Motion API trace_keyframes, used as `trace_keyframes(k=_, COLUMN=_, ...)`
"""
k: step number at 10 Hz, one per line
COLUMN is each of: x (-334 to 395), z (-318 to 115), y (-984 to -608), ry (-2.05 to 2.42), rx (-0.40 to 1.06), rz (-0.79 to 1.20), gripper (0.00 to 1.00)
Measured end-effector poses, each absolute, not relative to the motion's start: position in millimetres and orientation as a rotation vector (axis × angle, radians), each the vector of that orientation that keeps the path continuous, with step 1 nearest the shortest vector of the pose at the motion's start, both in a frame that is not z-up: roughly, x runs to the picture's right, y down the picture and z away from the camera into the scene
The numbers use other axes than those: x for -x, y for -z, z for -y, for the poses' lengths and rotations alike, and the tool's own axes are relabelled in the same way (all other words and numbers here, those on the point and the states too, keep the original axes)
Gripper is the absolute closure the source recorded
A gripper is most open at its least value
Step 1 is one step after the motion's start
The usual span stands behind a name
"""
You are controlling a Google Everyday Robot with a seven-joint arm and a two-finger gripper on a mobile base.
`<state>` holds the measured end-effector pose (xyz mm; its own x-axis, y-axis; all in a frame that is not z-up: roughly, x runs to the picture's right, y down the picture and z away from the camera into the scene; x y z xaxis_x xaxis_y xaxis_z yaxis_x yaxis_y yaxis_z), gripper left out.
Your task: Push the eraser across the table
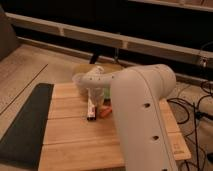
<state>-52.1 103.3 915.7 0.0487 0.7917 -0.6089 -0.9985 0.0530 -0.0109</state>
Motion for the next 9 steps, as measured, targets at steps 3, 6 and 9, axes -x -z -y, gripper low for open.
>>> trace_keyframes(k=3, x=72.7, z=-103.9, y=-912.6, ry=-1.419, rx=0.507, rz=-0.495, gripper=1.00)
trace_keyframes(k=6, x=86.1, z=-110.2, y=-913.0, ry=-1.389, rx=0.512, rz=-0.496, gripper=1.00)
trace_keyframes(k=9, x=101.6, z=-115.4, y=-913.5, ry=-1.366, rx=0.522, rz=-0.489, gripper=1.00)
